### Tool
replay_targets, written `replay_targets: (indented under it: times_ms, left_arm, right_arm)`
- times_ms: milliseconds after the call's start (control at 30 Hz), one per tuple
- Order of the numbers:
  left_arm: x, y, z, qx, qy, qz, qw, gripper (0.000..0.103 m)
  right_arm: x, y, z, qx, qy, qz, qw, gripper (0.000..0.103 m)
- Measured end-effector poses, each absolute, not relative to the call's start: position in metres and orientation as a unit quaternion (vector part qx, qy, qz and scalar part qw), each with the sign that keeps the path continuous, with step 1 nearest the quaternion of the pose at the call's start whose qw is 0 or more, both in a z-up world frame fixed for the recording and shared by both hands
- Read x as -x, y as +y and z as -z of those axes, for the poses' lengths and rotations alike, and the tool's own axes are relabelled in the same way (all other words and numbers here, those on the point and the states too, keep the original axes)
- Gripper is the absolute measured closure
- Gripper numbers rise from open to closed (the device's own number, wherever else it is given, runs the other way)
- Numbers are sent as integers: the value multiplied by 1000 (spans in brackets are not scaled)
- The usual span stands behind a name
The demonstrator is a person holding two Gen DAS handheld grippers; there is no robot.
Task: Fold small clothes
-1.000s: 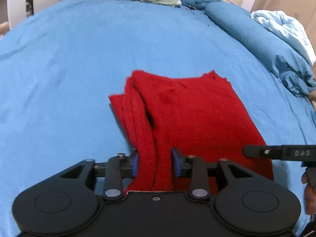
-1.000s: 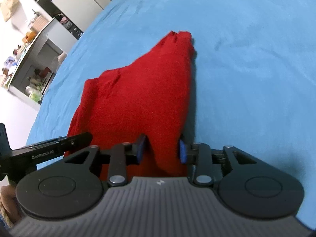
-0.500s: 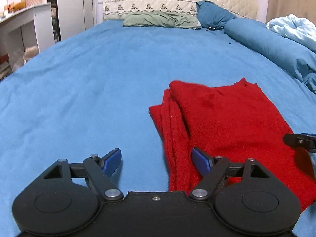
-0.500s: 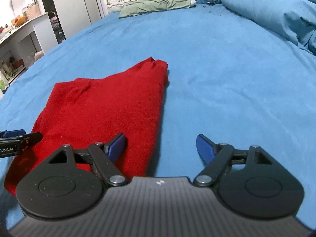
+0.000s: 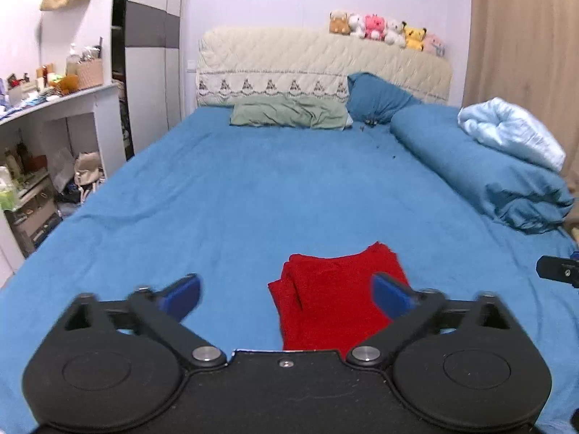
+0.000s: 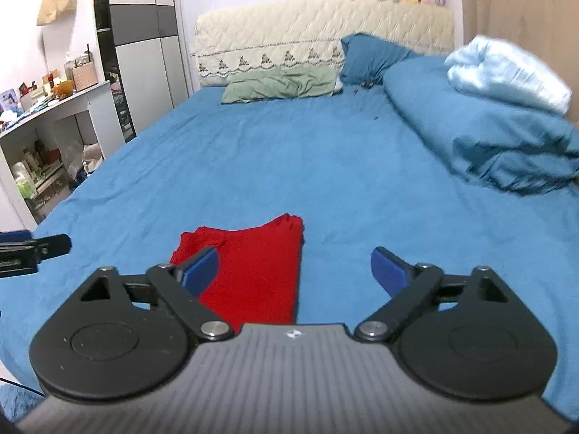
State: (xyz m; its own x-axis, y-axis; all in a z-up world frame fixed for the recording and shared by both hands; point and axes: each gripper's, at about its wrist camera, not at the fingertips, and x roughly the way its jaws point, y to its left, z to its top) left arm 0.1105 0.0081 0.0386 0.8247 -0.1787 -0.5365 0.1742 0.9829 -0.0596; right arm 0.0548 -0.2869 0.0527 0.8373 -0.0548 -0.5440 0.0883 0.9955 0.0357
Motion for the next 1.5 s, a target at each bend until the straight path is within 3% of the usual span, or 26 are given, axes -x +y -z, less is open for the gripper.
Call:
replay_targets:
  times_ms: [133, 433, 800, 1500]
  left_arm:
    - [-71, 8, -46, -7, 291, 83, 953, 0]
    - [-22, 3, -25, -16, 321, 85, 943, 0]
    - [-9, -8, -11, -47, 320, 85, 942, 0]
    - [-7, -13, -9, -51, 329, 91, 938, 0]
  right_arm:
    - [-15, -272, -65, -15, 293, 49, 955, 0]
    - [34, -243, -38, -30, 341, 56, 938, 0]
    - [42, -236, -4, -24, 375, 74, 924, 0]
    - [47, -236, -2, -23, 374, 75, 924, 0]
